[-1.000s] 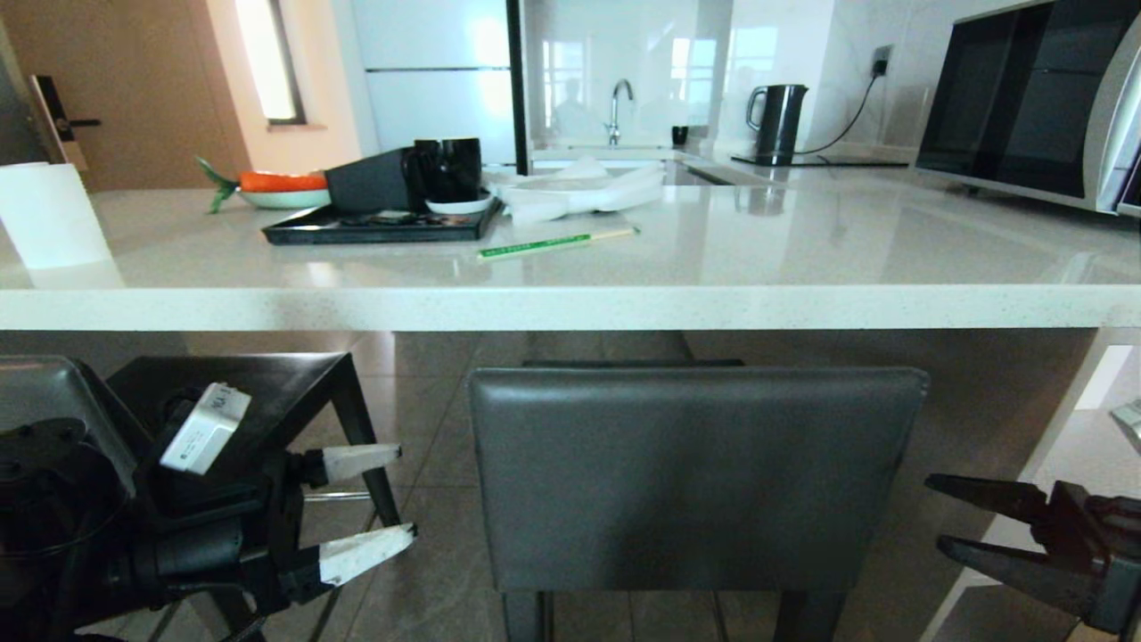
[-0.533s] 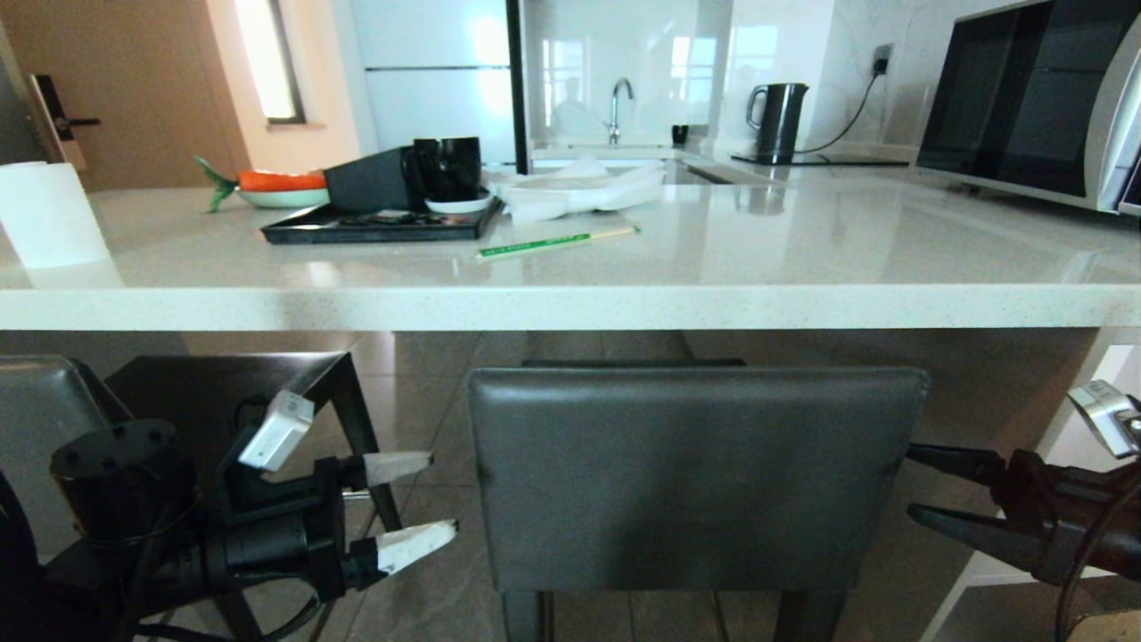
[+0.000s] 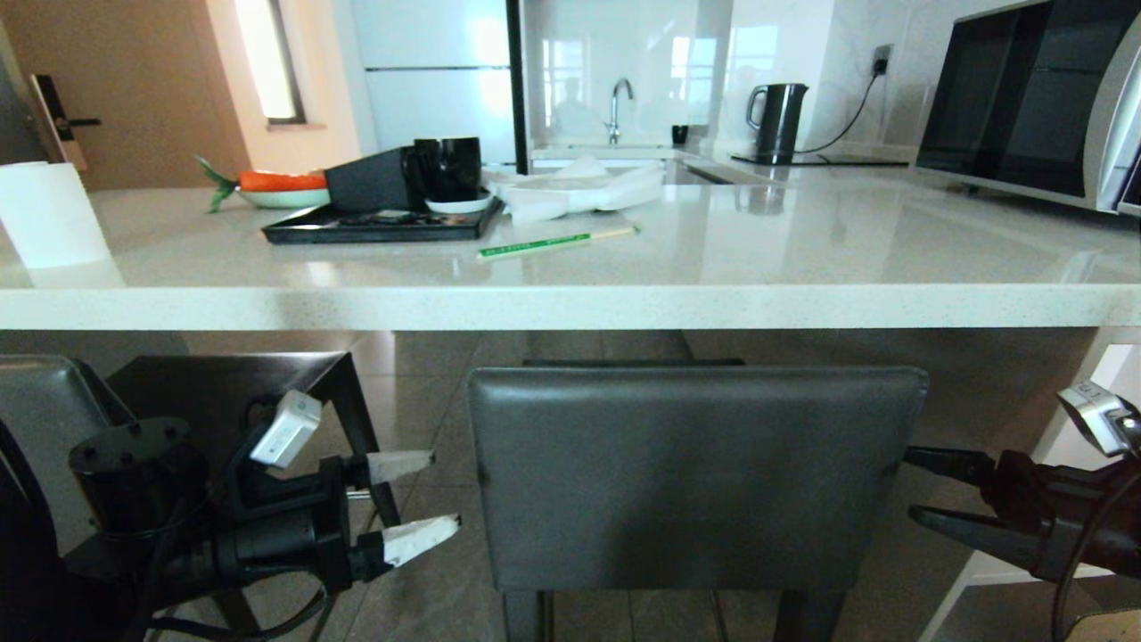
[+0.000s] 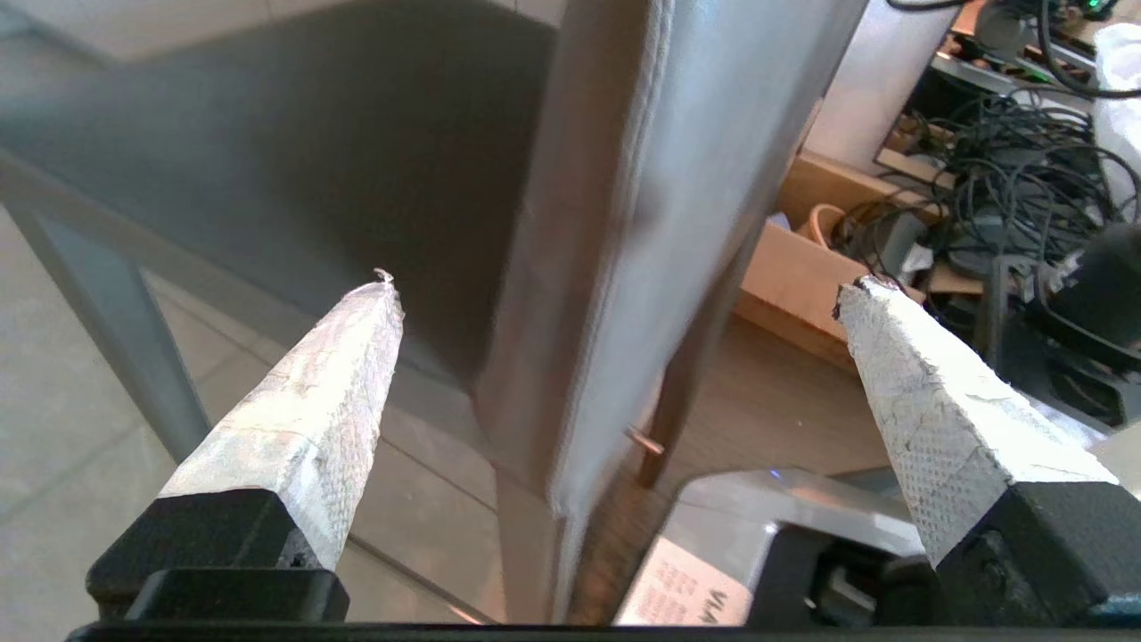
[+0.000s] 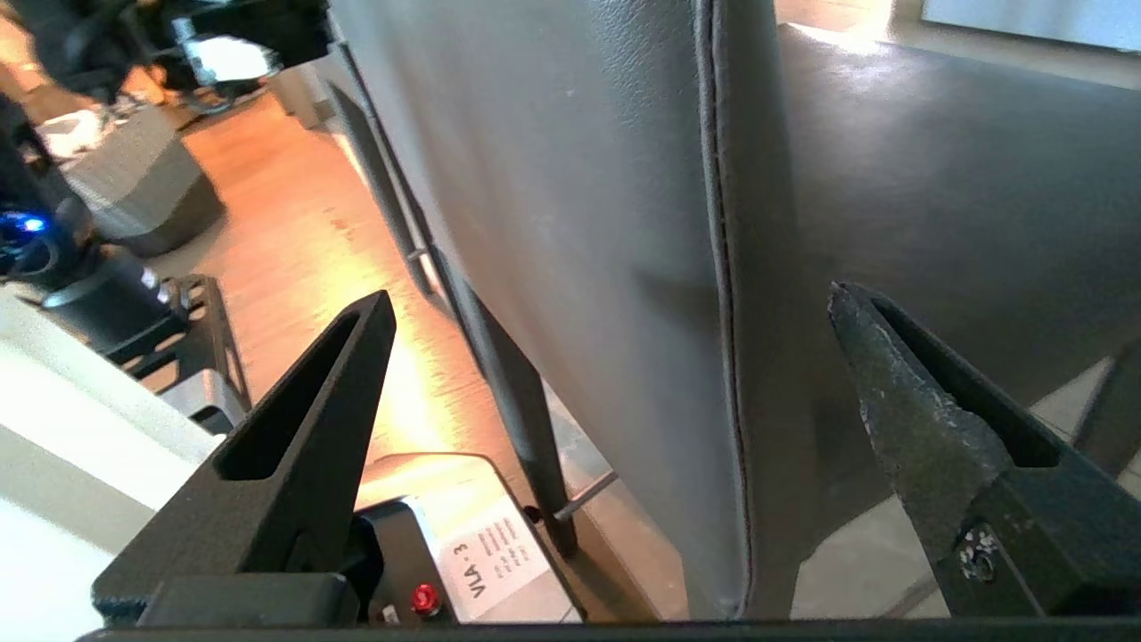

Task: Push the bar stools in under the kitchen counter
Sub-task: Pull the gray chair out from under the dining table

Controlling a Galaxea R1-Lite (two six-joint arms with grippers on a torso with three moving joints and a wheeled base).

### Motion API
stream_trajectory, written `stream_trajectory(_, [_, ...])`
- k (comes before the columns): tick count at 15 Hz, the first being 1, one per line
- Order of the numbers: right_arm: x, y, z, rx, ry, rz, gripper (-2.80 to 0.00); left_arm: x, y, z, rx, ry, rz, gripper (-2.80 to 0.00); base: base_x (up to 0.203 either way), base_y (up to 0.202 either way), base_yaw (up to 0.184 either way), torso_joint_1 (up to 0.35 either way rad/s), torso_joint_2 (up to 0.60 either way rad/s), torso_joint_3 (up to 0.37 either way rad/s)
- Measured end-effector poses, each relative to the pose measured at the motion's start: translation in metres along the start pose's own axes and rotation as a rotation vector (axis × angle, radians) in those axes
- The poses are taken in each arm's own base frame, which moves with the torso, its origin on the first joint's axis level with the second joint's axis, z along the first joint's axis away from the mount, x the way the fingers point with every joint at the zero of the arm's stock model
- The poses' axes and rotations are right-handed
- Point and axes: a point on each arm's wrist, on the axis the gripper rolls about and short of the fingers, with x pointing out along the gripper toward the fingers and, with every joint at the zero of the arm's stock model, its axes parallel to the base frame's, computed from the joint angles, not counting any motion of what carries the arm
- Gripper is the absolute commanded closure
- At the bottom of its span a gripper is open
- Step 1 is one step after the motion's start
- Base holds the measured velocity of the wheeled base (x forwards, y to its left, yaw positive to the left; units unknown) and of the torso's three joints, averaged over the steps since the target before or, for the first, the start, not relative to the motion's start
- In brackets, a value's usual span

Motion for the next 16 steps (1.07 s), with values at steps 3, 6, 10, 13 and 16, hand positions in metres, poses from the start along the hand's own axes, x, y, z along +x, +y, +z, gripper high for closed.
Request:
stream_trajectory(3, [0.008,-0.002,-0.003,0.005,0.002,0.069,-2.8,0.005,0.002,0.003,0.015,-0.009,-0.022,-2.8,0.0,0.0,0.0,0.0,0.0,0.0])
stream_trajectory(6, [0.015,-0.003,-0.004,0.0,0.003,0.121,-2.8,0.017,-0.006,0.002,0.018,0.002,-0.08,-2.8,0.0,0.0,0.0,0.0,0.0,0.0])
stream_trajectory(10, [0.02,-0.009,-0.005,-0.006,0.0,0.167,-2.8,0.039,-0.003,0.002,0.035,0.003,-0.135,-2.8,0.0,0.0,0.0,0.0,0.0,0.0])
stream_trajectory(13, [0.021,-0.012,-0.004,-0.011,-0.002,0.169,-2.8,0.048,0.011,0.001,0.041,-0.004,-0.123,-2.8,0.0,0.0,0.0,0.0,0.0,0.0])
stream_trajectory(16, [0.022,-0.016,-0.004,-0.015,-0.002,0.169,-2.8,0.043,0.021,-0.003,0.026,0.0,-0.088,-2.8,0.0,0.0,0.0,0.0,0.0,0.0])
